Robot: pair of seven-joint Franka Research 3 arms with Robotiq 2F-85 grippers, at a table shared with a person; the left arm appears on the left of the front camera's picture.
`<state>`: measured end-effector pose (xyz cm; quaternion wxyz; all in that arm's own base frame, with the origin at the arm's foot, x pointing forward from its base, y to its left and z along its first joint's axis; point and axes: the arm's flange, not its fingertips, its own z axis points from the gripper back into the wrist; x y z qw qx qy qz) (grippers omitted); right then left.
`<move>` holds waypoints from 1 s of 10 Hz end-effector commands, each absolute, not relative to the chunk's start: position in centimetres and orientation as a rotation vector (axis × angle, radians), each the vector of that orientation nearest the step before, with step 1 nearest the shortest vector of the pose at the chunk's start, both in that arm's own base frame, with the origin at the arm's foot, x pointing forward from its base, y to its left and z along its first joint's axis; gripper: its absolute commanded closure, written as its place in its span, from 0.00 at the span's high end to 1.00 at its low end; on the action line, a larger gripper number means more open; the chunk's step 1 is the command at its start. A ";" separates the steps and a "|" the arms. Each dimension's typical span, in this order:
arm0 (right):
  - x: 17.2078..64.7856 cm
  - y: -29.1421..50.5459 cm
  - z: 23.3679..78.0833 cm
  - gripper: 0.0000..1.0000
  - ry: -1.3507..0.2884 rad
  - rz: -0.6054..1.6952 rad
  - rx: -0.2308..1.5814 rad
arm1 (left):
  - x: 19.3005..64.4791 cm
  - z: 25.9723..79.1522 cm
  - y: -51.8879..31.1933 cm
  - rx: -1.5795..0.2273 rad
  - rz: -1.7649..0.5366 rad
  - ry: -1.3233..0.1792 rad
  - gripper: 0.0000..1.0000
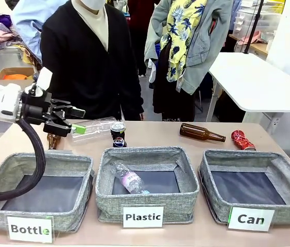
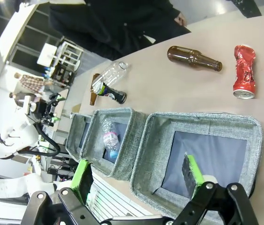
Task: Sort the can waste into the basket.
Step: Pick up the can waste from the table and place it in the right Fabric basket.
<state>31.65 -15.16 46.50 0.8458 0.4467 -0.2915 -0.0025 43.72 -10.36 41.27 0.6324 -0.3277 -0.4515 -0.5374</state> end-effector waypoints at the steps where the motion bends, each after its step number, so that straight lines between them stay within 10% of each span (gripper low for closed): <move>1: 31.6 -15.1 46.2 1.00 -0.620 0.012 0.926 | 46.0 39.1 -11.8 -0.770 -1.300 -0.957 1.00; 10: 31.6 -15.1 46.2 1.00 -0.620 0.012 0.926 | 51.1 33.9 -11.1 -0.880 -1.334 -1.034 1.00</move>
